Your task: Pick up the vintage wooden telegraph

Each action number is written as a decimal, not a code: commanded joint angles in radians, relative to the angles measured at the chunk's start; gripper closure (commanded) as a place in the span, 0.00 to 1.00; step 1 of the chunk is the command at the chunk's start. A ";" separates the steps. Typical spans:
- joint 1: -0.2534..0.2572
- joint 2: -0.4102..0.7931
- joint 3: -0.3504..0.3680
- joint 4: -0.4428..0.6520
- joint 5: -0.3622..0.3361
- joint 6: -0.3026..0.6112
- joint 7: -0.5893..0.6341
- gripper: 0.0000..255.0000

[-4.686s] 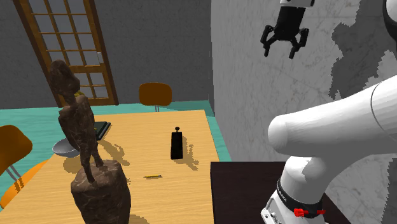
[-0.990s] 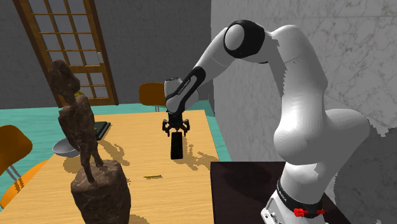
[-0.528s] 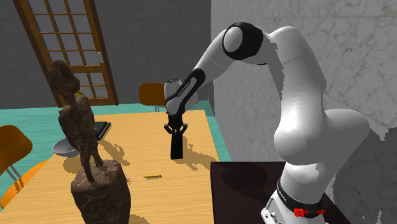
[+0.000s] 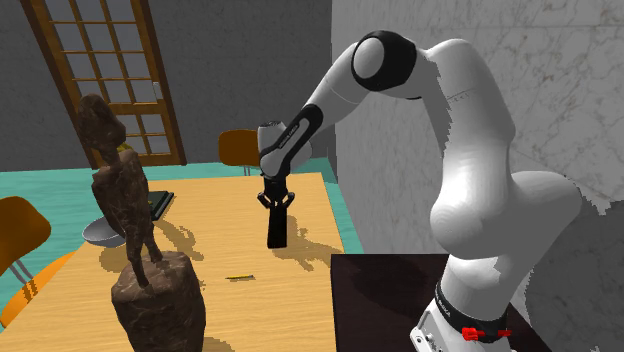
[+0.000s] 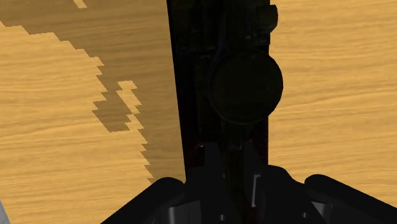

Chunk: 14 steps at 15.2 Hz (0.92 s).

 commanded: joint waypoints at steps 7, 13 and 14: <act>-0.029 -0.082 0.036 -0.019 0.037 -0.062 -0.026 1.00; -0.045 -0.133 0.058 -0.025 0.064 -0.106 -0.042 1.00; -0.045 -0.133 0.058 -0.025 0.064 -0.106 -0.042 1.00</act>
